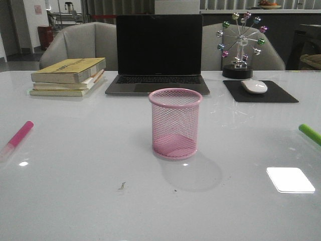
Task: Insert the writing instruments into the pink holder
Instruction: 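Lower the right gripper onto the green marker and close on it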
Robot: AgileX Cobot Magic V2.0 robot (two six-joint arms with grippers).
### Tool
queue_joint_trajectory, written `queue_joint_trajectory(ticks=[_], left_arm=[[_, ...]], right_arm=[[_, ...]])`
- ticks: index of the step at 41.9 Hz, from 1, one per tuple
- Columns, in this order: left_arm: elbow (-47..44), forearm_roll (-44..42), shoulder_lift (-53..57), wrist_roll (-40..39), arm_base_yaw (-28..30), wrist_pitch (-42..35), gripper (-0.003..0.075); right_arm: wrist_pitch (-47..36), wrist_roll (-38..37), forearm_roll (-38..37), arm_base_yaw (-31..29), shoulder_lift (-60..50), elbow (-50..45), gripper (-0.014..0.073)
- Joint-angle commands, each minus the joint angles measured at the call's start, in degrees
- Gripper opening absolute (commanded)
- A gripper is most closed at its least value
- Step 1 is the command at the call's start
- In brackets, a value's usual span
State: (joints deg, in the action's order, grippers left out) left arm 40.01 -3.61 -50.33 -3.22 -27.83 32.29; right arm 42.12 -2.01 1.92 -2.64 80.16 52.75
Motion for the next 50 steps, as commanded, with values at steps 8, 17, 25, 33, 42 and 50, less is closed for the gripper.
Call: queue_joint_trajectory(ticks=[8,17,25,33,42,50], left_arm=[[1.8,-0.5,0.3,0.2,-7.5,-6.1,0.0503],[1.8,-0.5,0.3,0.2,-7.6,-5.4,0.0463],[1.8,-0.5,0.3,0.2,-7.6,-5.4,0.0435],[1.8,-0.5,0.2,0.2,-7.6,-5.4,0.0433],[1.8,-0.5,0.2,0.2,-7.6,-5.4,0.0433],[1.8,-0.5,0.2,0.2,-7.6,-5.4,0.0433]], right_arm=[[-3.8,0.0,-0.3,-0.4,12.6,12.0,0.0557],[-3.0,0.0,-0.3,-0.4,22.8,20.3,0.0557],[-0.5,0.0,-0.1,-0.9,29.5,27.3,0.0557],[1.8,0.1,-0.1,-0.9,33.8,32.6,0.0477],[2.6,0.1,-0.1,-0.9,36.3,34.5,0.0409],[2.7,0.5,-0.1,-0.9,36.7,34.5,0.0326]])
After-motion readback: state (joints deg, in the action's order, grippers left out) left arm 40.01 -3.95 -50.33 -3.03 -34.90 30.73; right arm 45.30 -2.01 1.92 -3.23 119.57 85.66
